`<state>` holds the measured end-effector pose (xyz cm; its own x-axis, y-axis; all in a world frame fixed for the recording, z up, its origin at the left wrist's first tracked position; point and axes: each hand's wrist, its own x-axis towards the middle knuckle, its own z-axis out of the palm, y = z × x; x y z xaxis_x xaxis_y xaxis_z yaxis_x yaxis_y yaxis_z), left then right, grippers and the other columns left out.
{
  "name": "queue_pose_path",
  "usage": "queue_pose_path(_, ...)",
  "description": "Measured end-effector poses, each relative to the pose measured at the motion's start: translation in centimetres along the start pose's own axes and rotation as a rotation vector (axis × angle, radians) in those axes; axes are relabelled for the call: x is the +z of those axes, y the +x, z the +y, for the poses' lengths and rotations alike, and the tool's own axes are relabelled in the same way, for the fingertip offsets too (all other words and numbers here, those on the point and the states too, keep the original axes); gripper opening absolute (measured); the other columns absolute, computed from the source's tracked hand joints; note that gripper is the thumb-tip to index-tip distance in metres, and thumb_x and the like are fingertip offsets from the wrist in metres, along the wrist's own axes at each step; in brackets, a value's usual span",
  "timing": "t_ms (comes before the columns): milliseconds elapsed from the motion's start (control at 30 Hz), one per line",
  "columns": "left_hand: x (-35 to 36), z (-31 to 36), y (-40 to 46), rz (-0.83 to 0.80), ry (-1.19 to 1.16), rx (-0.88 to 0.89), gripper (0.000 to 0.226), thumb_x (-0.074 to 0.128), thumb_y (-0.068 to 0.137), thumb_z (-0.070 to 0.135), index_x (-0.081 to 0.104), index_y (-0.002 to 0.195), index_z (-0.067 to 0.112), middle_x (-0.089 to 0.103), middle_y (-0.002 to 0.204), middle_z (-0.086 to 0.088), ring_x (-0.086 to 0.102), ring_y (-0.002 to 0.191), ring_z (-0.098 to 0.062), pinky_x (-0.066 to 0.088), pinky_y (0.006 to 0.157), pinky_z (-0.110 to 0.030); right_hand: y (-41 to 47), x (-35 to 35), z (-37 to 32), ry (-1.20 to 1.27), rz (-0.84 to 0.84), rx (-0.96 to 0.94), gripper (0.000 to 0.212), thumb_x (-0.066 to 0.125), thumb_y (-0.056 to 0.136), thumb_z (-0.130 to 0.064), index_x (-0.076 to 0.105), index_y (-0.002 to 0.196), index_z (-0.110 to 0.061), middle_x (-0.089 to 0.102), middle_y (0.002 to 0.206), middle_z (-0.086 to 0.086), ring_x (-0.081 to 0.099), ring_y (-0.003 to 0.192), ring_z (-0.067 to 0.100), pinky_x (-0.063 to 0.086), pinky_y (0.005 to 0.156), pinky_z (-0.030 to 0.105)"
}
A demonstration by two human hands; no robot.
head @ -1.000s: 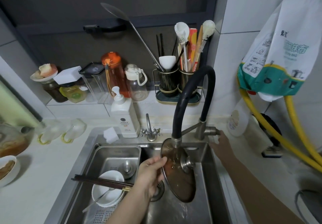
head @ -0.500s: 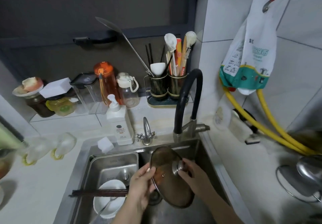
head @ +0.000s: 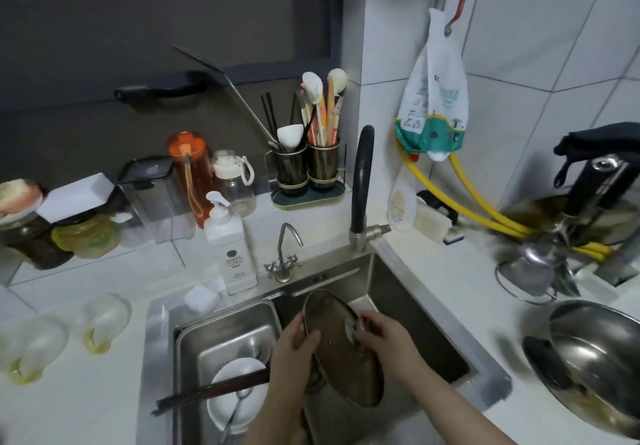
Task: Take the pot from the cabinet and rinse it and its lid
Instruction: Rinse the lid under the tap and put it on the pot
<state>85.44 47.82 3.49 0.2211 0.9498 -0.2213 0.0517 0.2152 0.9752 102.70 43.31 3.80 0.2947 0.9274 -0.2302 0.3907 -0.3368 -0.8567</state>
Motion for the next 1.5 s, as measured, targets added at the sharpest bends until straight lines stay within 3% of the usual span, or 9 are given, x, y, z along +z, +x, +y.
queue_pose_path(100, -1.1, 0.7, -0.6, -0.021, 0.396, 0.17, 0.035, 0.056, 0.089, 0.01, 0.056, 0.118, 0.03, 0.066, 0.11, 0.008, 0.06, 0.107, -0.017, 0.046, 0.098, -0.036, -0.8, 0.8, -0.6, 0.008, 0.047, 0.012, 0.032, 0.065, 0.084, -0.019, 0.061, 0.116, -0.019, 0.068, 0.105, -0.002, 0.063, 0.095, 0.008, 0.049, 0.086, 0.023)
queue_pose_path(233, -2.2, 0.4, 0.1, -0.03, 0.759, 0.326, 0.05, 0.054, 0.089, 0.022, 0.043, 0.138, 0.017, 0.048, 0.138, -0.007, 0.041, 0.131, -0.028, 0.033, 0.108, -0.038, -1.7, 0.9, -2.1, -0.022, 0.153, 0.012, 0.049, 0.068, 0.081, -0.014, 0.054, 0.128, -0.012, 0.063, 0.118, 0.004, 0.058, 0.107, 0.013, 0.045, 0.095, 0.023)
queue_pose_path(367, -3.0, 0.1, 0.2, -0.071, 1.139, 0.405, 0.056, 0.041, 0.093, 0.044, 0.027, 0.146, 0.032, 0.013, 0.16, -0.002, 0.007, 0.146, -0.032, 0.013, 0.12, -0.043, -2.4, 0.7, -3.2, -0.119, 0.21, -0.074, 0.05, 0.067, 0.081, -0.012, 0.053, 0.13, -0.013, 0.06, 0.127, 0.004, 0.055, 0.118, 0.015, 0.034, 0.095, 0.013)
queue_pose_path(567, -3.5, 0.7, 0.0, -0.117, 1.431, 0.494, 0.071, 0.023, 0.081, 0.076, 0.062, 0.122, 0.032, 0.06, 0.132, -0.002, 0.056, 0.12, -0.038, 0.05, 0.084, -0.057, -3.3, -0.2, -3.8, -0.202, 0.242, -0.129, 0.05, 0.065, 0.084, -0.015, 0.051, 0.132, -0.014, 0.056, 0.134, 0.003, 0.051, 0.124, 0.014, 0.028, 0.096, 0.01)
queue_pose_path(700, -3.3, 0.7, -0.8, -0.212, 1.458, 0.464, 0.084, 0.031, 0.077, 0.077, 0.024, 0.148, 0.033, 0.011, 0.157, 0.009, 0.009, 0.147, -0.033, 0.014, 0.113, -0.058, -3.1, 0.4, -3.6, -0.278, 0.237, -0.149, 0.049, 0.063, 0.085, -0.017, 0.05, 0.133, -0.016, 0.055, 0.135, 0.002, 0.049, 0.126, 0.014, 0.027, 0.098, 0.01)
queue_pose_path(900, -1.4, -0.7, 0.0, -0.129, 1.491, 0.517, 0.087, 0.037, 0.064, 0.081, 0.053, 0.126, 0.022, 0.063, 0.128, -0.003, 0.046, 0.127, -0.033, 0.025, 0.1, -0.053, -2.5, -1.0, -2.9, -0.371, 0.215, -0.183, 0.049, 0.057, 0.088, -0.021, 0.046, 0.135, -0.019, 0.052, 0.138, -0.002, 0.048, 0.127, 0.014, 0.031, 0.105, 0.02)
queue_pose_path(1033, 2.7, 0.0, -0.7, -0.22, 1.493, 0.502, 0.104, 0.037, 0.059, 0.084, 0.036, 0.142, 0.021, 0.043, 0.147, -0.004, 0.031, 0.138, -0.026, 0.012, 0.102, -0.051, -3.0, -4.2, -1.5, -0.384, 0.271, -0.198, 0.048, 0.058, 0.088, -0.023, 0.048, 0.134, -0.019, 0.055, 0.136, -0.002, 0.05, 0.125, 0.014, 0.032, 0.102, 0.019)
queue_pose_path(1167, 8.6, -0.4, -0.4, -0.251, 1.404, 0.543, 0.112, 0.034, 0.044, 0.093, 0.044, 0.128, 0.02, 0.065, 0.126, -0.004, 0.039, 0.123, -0.024, 0.025, 0.094, -0.049, -4.5, -9.5, 0.1, -0.422, 0.389, -0.191, 0.046, 0.061, 0.085, -0.023, 0.053, 0.13, -0.019, 0.058, 0.133, -0.001, 0.051, 0.124, 0.018, 0.033, 0.102, 0.023)
queue_pose_path(1500, 25.0, 1.1, -2.4, -0.544, 1.335, 0.751, 0.091, 0.009, 0.073, 0.086, 0.046, 0.125, 0.021, 0.069, 0.119, -0.005, 0.065, 0.109, -0.029, 0.054, 0.08, -0.052, -10.0, -23.6, 6.8, -0.458, 0.598, -0.029, 0.045, 0.062, 0.085, -0.024, 0.054, 0.128, -0.017, 0.059, 0.131, 0.0, 0.054, 0.12, 0.021, 0.037, 0.097, 0.024)
